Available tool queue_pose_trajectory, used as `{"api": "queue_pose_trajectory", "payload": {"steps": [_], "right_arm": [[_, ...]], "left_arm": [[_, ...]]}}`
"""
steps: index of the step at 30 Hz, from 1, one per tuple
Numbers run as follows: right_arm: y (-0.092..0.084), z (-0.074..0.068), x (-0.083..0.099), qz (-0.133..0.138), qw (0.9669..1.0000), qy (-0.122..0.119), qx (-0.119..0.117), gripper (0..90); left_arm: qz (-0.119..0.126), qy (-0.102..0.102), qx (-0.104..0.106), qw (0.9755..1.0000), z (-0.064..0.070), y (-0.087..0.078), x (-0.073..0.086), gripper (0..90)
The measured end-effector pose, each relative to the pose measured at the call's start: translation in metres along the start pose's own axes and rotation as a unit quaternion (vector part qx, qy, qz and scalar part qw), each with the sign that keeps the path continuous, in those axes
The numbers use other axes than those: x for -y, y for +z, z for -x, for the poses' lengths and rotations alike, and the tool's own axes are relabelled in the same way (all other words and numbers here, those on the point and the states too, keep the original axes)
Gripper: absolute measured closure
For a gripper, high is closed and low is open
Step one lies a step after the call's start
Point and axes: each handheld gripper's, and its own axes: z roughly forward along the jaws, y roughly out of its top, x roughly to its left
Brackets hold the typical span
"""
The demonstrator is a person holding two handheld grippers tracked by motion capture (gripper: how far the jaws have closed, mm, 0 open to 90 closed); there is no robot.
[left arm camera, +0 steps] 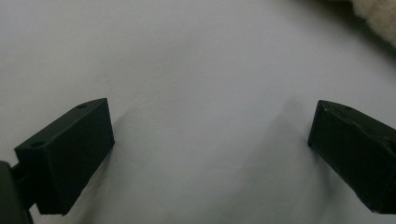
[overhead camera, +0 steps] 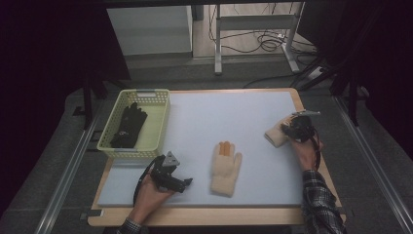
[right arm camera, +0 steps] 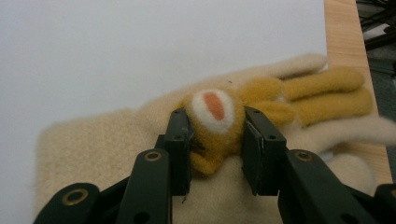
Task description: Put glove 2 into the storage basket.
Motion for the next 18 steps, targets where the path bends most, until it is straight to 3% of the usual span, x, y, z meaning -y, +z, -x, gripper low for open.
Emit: {"api": "queue_pose_trajectory", "payload": {"steps": [9, 13, 18], "right_arm": [[-0.037, -0.021, -0.001, 0.036, 0.9975, -0.023, -0.057, 64.5], [-0.054, -0.034, -0.003, 0.050, 0.9945, -0.035, -0.086, 64.4], [-0.079, -0.056, -0.007, 0.066, 0.9881, -0.059, -0.125, 64.3]], "left_arm": [[0.000, 0.000, 0.000, 1.0000, 0.000, 0.000, 0.000, 0.5], [0.001, -0.002, 0.000, 1.0000, 0.000, 0.000, 0.000, 0.5], [0.000, -0.001, -0.001, 1.0000, 0.000, 0.000, 0.000, 0.5]]}}
